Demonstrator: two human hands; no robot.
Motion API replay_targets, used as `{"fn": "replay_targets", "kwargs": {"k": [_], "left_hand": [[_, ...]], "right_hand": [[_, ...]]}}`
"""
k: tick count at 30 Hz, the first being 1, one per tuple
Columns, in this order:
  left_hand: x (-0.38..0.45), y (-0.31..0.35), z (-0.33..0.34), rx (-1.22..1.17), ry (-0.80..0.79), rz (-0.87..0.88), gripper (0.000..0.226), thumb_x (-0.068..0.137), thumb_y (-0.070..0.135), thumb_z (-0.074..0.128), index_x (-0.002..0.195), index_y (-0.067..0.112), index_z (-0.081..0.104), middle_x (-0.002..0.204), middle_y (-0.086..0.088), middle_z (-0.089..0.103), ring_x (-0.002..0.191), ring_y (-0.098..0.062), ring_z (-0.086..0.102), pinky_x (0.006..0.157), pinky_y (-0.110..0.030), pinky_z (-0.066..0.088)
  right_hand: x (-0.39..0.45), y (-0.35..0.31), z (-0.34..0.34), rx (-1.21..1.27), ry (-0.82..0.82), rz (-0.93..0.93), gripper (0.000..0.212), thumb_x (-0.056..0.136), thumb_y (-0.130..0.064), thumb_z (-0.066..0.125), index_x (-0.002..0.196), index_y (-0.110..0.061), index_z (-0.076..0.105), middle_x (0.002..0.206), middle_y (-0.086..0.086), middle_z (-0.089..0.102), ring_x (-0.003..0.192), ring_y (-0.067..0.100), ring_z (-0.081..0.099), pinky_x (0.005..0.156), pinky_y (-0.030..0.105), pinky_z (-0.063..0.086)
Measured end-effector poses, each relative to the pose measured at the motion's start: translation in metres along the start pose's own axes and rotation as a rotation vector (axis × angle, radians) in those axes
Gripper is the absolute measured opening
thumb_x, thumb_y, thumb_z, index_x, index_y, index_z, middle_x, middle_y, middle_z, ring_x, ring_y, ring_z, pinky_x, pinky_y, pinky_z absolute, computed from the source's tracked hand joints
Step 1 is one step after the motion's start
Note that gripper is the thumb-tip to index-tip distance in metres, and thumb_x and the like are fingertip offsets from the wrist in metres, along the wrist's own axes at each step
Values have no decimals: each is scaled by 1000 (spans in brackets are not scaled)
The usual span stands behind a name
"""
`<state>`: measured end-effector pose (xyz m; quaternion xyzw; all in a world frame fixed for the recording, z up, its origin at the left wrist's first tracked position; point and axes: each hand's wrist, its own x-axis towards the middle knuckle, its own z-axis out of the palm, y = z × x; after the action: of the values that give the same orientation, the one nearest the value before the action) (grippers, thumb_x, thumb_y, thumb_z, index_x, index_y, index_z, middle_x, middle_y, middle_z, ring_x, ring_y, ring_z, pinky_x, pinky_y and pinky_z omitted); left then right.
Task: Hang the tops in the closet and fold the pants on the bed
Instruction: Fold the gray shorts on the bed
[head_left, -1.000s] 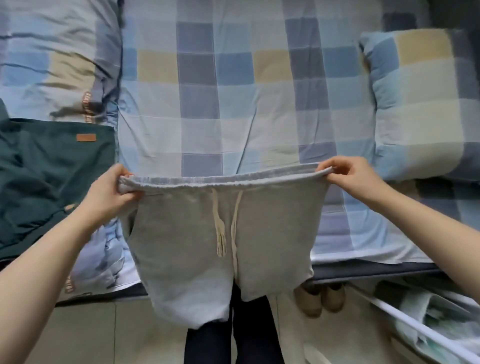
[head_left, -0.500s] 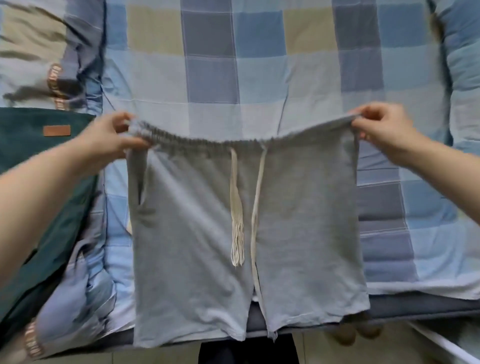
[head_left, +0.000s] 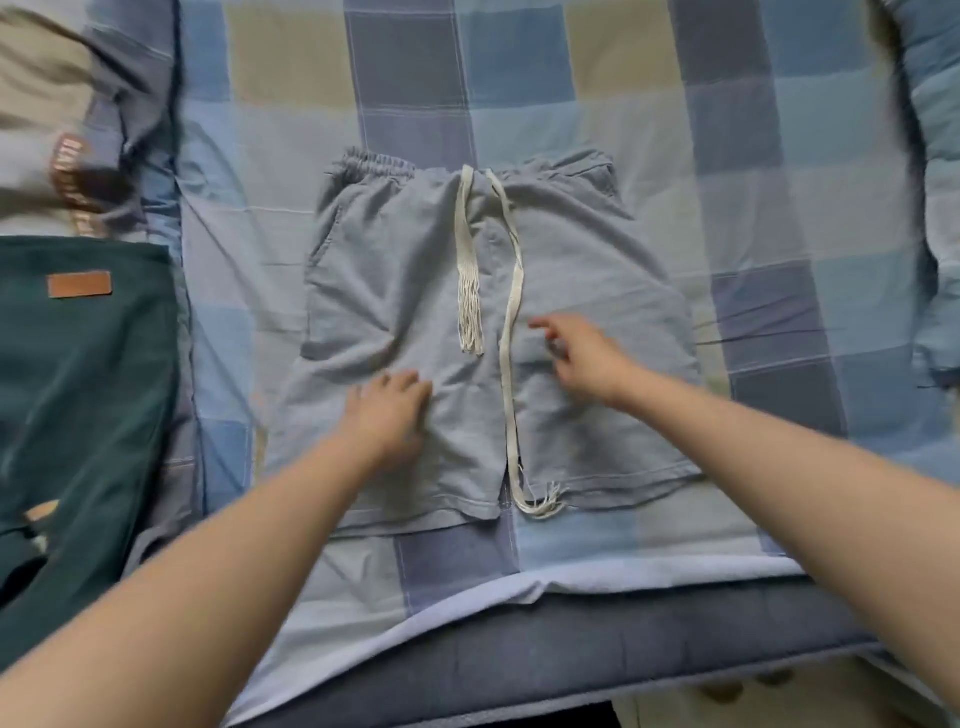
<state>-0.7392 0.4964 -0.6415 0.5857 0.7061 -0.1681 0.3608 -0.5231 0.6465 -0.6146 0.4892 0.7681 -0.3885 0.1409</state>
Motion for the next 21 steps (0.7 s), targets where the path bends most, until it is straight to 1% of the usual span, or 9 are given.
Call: {"fn": "replay_targets", "kwargs": {"k": [2, 5, 8, 10, 14, 16, 18, 20, 21], "left_hand": [[-19, 13, 38, 48, -86, 6, 74, 90, 27, 51, 154, 27, 13, 162, 2, 8, 146, -29, 16, 114, -54, 21], [-45, 24, 80, 160, -11, -8, 82, 93, 19, 45, 154, 25, -10, 164, 1, -8, 148, -38, 4, 115, -57, 15], [-71, 29, 106, 233, 55, 83, 85, 95, 16, 43, 151, 32, -19, 163, -2, -12, 147, -42, -1, 115, -58, 10], [-79, 25, 115, 287, 72, 130, 83, 96, 16, 42, 151, 38, -17, 163, -4, -12, 147, -44, -1, 114, -59, 10], [-77, 16, 118, 409, -7, 95, 67, 99, 20, 36, 154, 32, -1, 163, -6, -13, 146, -45, -2, 113, -63, 6], [-70, 20, 109, 449, 108, 164, 56, 95, 19, 33, 150, 25, 32, 161, -11, 20, 140, -49, 25, 109, -66, 21], [-65, 27, 102, 499, 215, 233, 52, 84, 19, 32, 121, 18, 68, 137, -10, 57, 120, -44, 56, 97, -62, 44], [-58, 36, 108, 499, 331, 307, 44, 81, 18, 35, 101, 15, 74, 123, -8, 66, 109, -39, 64, 92, -56, 51], [-55, 39, 109, 466, 393, 330, 39, 81, 17, 38, 96, 15, 74, 120, -8, 67, 106, -37, 64, 92, -55, 51]], "right_hand": [[-8, -2, 22, -89, -132, -90, 74, 82, 7, 45, 146, -28, 33, 130, 12, 45, 111, 31, 53, 93, 37, 45], [-16, 4, 42, -231, -169, -175, 81, 82, 8, 44, 148, -34, 22, 120, 9, 43, 90, 30, 54, 71, 36, 42], [-36, 9, 62, -308, -60, -117, 52, 84, 2, 45, 131, -17, 34, 121, 12, 45, 103, 35, 54, 76, 40, 43], [-57, 18, 80, -453, -93, -102, 38, 85, -9, 49, 120, -13, 37, 123, 12, 43, 111, 34, 49, 81, 42, 45], [-87, 45, 108, -700, -138, -144, 43, 89, -16, 44, 131, -13, 34, 134, 13, 36, 119, 33, 41, 86, 41, 43], [-88, 53, 114, -722, -63, -161, 41, 92, -14, 39, 133, -14, 37, 133, 14, 40, 116, 34, 45, 83, 40, 43], [-86, 52, 117, -800, 29, -198, 37, 90, -15, 48, 127, -13, 50, 119, 16, 54, 101, 35, 56, 73, 38, 49], [-82, 48, 121, -773, 102, -213, 28, 84, -10, 55, 111, -9, 62, 98, 15, 62, 82, 34, 62, 59, 37, 52], [-79, 47, 121, -721, 75, -203, 27, 84, -7, 51, 109, -7, 61, 97, 15, 61, 81, 35, 62, 60, 38, 51]]}}
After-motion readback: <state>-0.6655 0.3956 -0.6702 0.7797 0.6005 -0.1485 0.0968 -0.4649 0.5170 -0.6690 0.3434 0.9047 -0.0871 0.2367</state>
